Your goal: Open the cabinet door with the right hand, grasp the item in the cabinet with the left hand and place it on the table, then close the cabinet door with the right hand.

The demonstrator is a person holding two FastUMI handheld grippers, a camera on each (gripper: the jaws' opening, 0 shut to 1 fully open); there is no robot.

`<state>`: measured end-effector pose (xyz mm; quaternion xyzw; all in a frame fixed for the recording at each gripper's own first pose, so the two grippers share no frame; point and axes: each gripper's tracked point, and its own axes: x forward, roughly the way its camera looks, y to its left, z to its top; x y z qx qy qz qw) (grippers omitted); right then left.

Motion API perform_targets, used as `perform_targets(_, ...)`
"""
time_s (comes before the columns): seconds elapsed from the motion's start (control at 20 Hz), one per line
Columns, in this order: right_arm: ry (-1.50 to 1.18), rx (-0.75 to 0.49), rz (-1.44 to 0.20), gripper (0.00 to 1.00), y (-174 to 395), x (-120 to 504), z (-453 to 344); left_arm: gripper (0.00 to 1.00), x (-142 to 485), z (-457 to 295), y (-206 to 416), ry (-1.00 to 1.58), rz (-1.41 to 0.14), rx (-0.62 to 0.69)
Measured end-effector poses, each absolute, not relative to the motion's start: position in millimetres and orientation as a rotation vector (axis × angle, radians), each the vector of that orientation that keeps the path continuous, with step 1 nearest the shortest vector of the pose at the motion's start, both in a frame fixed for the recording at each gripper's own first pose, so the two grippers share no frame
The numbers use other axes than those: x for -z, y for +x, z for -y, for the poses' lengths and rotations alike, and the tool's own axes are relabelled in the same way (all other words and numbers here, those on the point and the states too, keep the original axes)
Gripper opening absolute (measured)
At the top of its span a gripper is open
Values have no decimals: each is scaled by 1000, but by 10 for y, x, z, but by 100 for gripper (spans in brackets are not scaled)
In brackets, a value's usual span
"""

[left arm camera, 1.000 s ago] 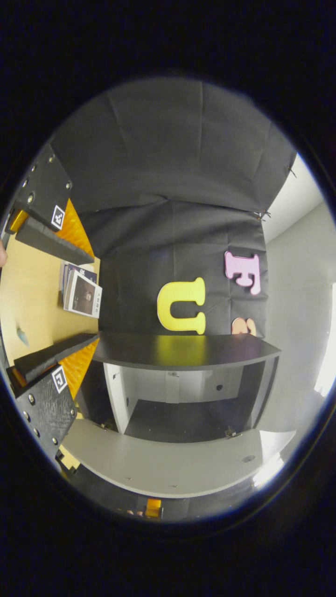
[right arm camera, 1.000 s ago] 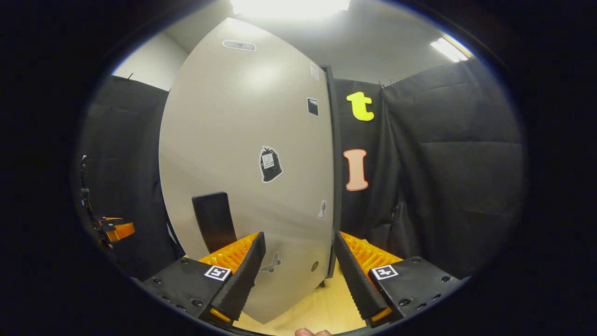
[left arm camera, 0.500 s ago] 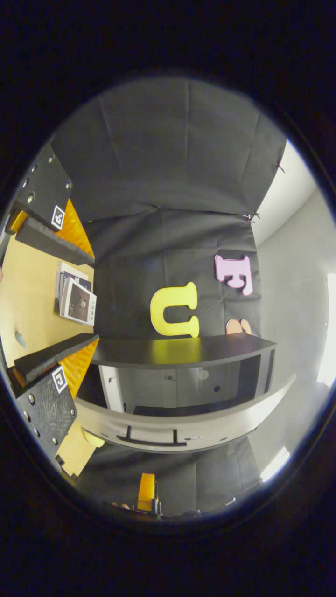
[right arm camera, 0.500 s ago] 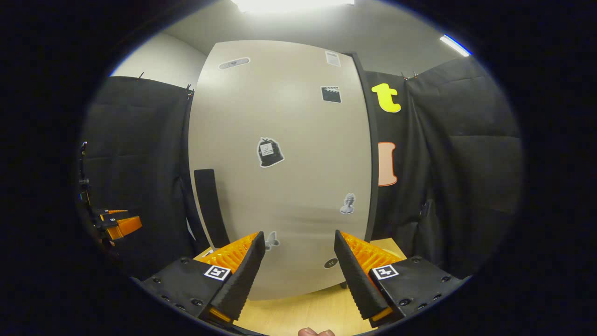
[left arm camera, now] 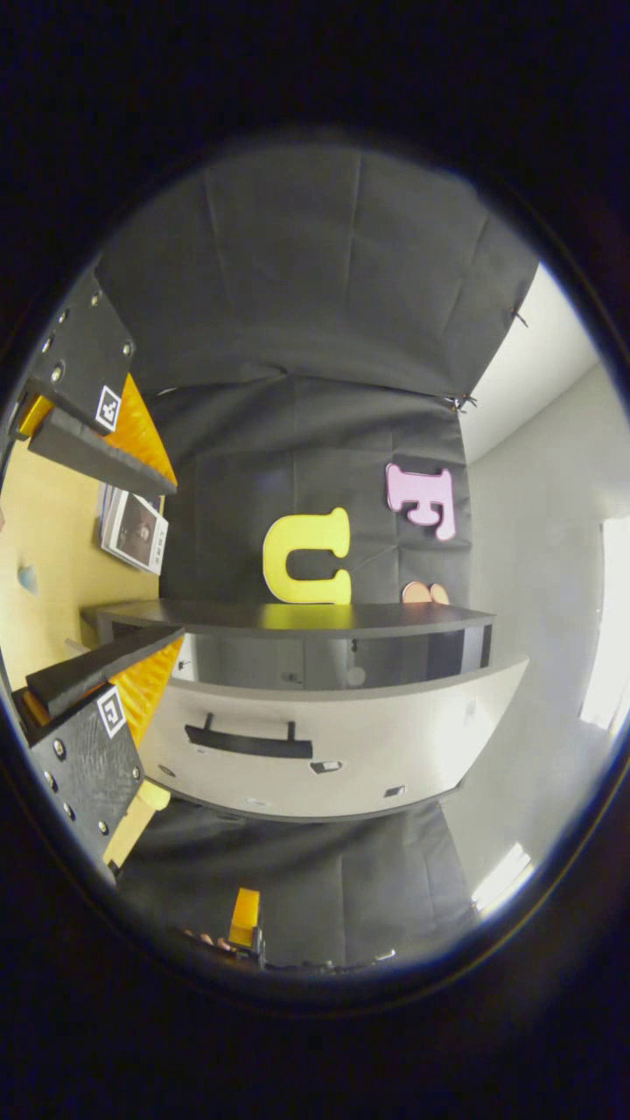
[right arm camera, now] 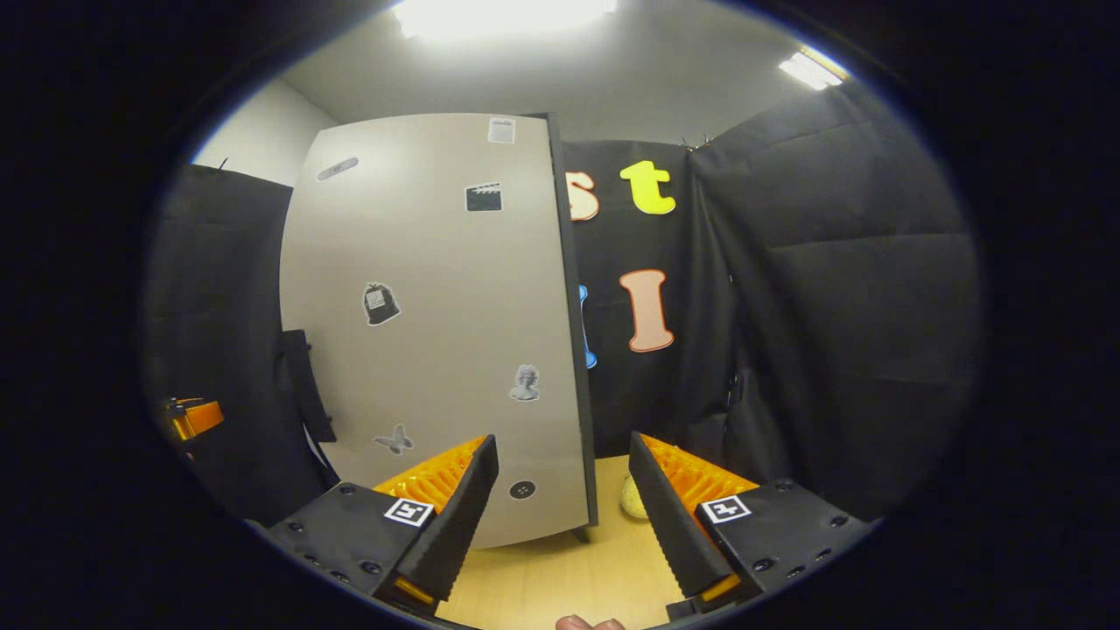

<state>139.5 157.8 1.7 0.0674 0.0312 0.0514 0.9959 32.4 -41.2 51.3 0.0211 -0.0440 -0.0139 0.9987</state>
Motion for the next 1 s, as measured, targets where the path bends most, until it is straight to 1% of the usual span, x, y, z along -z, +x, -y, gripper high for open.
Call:
perform_targets(0.05,125,-92,-65,89,1405,-5,-1464,89,-516,473,316,26,92,28)
perform_targets(0.15,114,-83,-68,89,1423,15,-1269,89,-517,525,290,-6,92,20)
perform_targets(0.2,111,-86,-69,96,1443,29,-1197,89,-520,534,267,-18,91,9)
perform_targets(0.45,96,-101,-72,96,1454,46,-896,89,-588,524,208,2,103,-87)
perform_targets(0.7,33,-161,-73,96,1504,52,-757,89,-495,793,107,-62,113,-117)
perform_targets(0.75,27,-177,-78,91,1568,56,-755,89,-479,852,77,-79,115,-118)
perform_targets(0.8,28,-196,-86,98,1620,80,-768,89,-461,890,64,-87,114,-124)
perform_targets(0.9,50,-221,-102,98,1668,109,-764,89,-426,978,20,-75,106,-130)
perform_targets(1.0,72,-223,-119,98,1708,138,-736,89,-424,1113,4,-51,97,-107)
